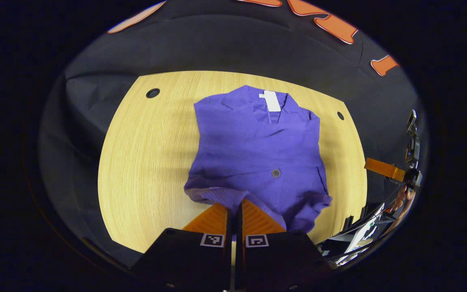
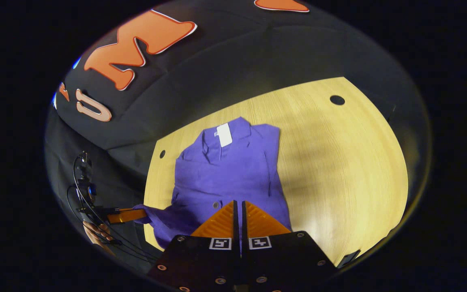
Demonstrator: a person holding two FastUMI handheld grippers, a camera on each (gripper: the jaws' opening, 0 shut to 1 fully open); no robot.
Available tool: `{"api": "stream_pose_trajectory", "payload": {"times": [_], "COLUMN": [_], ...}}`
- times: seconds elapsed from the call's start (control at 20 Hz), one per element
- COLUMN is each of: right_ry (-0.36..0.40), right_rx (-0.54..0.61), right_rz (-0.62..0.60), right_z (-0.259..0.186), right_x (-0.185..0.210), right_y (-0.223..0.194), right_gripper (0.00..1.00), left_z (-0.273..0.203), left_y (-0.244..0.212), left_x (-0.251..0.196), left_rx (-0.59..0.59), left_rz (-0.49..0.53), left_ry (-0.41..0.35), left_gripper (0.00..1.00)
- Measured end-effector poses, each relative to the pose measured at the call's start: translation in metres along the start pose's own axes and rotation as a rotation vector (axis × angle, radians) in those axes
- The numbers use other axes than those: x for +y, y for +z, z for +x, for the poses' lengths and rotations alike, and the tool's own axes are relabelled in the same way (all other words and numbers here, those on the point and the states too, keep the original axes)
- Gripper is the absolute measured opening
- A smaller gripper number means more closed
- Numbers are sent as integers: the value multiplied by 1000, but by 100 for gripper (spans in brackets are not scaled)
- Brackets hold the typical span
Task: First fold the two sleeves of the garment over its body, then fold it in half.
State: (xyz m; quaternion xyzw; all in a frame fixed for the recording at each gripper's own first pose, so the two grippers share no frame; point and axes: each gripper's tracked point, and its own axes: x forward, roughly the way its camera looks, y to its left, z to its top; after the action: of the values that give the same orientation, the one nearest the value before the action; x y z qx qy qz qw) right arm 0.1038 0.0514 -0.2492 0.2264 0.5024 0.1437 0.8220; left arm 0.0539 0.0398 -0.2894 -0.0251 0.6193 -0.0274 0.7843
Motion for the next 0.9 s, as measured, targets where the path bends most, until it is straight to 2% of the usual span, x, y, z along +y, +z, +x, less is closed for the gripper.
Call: {"api": "stream_pose_trajectory", "payload": {"times": [0.1, 0.2, 0.3, 0.4, 0.45, 0.5, 0.55, 0.6, 0.65, 0.7, 0.75, 0.8, 0.9], "right_ry": [-1, -30, -33, -40, -48, -45, -27, -8, 13, 27, 34, 29, 23], "right_rx": [-6, 22, 94, 255, 306, 305, 313, 313, 310, 307, 311, 316, 335], "right_rz": [-8, -49, -145, -236, -272, -301, -334, -369, -411, -455, -498, -540, -589], "right_z": [11, 26, 36, 45, 50, 55, 59, 61, 67, 72, 78, 83, 93], "right_x": [-1, -10, -17, -35, -42, -43, -41, -37, -33, -30, -30, -32, -37], "right_y": [18, 13, -18, -74, -94, -101, -109, -112, -114, -117, -121, -124, -130], "right_gripper": [1, 1, 1, 5, 10, 18, 22, 33, 39, 48, 43, 64, 74], "left_z": [4, 7, 8, 8, 10, 13, 14, 13, 13, 14, 12, 10, 7], "left_y": [21, 34, 37, 35, 33, 30, 28, 27, 26, 24, 22, 19, 17], "left_x": [-4, -11, -19, -19, -15, -9, -5, -5, -4, -2, -1, -1, 1], "left_rx": [-13, -12, -11, -2, 6, 8, 12, 16, 19, 19, 19, 19, 22], "left_rz": [-3, 6, 22, 10, -1, -16, -31, -42, -45, -44, -44, -45, -55], "left_ry": [8, 10, 4, -2, 3, 10, 12, 12, 11, 14, 17, 18, 22], "left_gripper": [5, 5, 5, 5, 5, 5, 5, 5, 5, 5, 5, 5, 5]}}
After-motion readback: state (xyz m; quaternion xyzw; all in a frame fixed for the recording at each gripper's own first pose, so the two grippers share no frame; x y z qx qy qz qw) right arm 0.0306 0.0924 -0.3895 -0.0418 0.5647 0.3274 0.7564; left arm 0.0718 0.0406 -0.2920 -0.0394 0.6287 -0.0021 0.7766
